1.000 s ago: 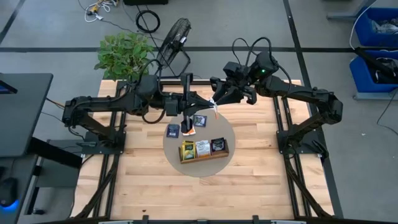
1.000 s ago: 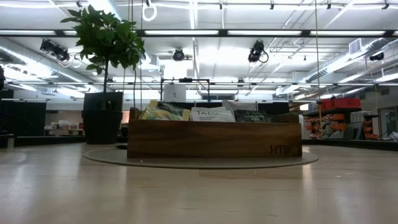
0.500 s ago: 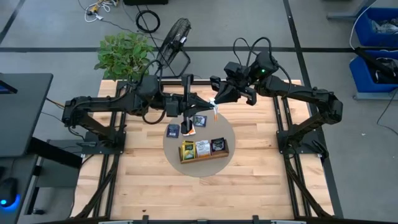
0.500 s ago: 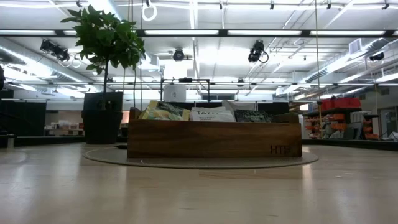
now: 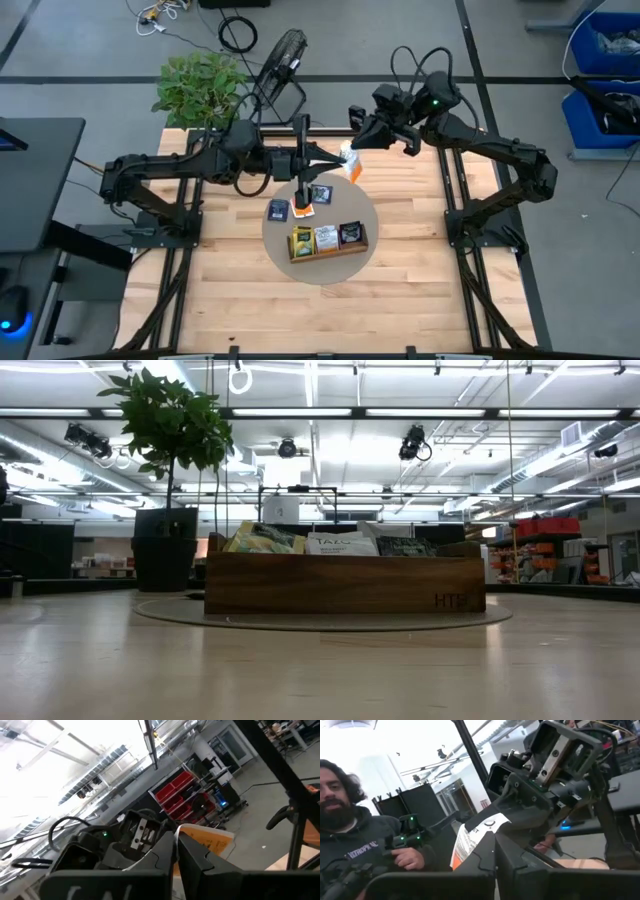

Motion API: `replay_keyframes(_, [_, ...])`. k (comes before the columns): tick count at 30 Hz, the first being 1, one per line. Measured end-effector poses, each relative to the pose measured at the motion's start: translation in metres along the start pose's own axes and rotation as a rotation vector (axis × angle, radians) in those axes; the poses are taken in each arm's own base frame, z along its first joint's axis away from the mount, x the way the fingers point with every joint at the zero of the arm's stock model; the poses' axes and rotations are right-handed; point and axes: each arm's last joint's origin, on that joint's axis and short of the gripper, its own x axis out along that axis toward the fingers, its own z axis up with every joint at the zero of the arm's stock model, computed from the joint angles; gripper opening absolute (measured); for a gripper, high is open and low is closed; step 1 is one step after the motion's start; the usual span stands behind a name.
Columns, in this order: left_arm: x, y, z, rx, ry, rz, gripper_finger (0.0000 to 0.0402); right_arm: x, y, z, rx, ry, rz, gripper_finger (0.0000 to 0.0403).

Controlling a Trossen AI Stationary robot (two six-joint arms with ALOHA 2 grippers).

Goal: Pick & Place Tea
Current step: Put the orange tea bag into the middle section of the wooden organizer

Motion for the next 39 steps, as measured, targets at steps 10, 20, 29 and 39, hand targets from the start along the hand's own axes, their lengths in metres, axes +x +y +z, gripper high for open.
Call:
replay_keyframes(10, [-0.001, 0.003, 0.0, 0.0, 0.066, 0.094, 0.0027, -0.029, 0.006, 0.008, -0.008, -0.006, -0.118, 0.0])
replay_keyframes(20, [-0.013, 0.013, 0.002, -0.234, 0.252, 0.38, 0.0028, -0.051, 0.037, 0.007, -0.098, -0.056, -0.407, 0.0])
replay_keyframes(29, [-0.023, 0.022, 0.004, -0.475, 0.293, 0.585, 0.0028, -0.02, 0.04, -0.023, -0.185, 0.086, -0.587, 0.0])
replay_keyframes(39, [-0.037, 0.025, -0.012, -1.032, 0.332, 0.486, 0.0053, -0.016, 0.039, -0.023, -0.219, 0.077, -0.621, 0.0])
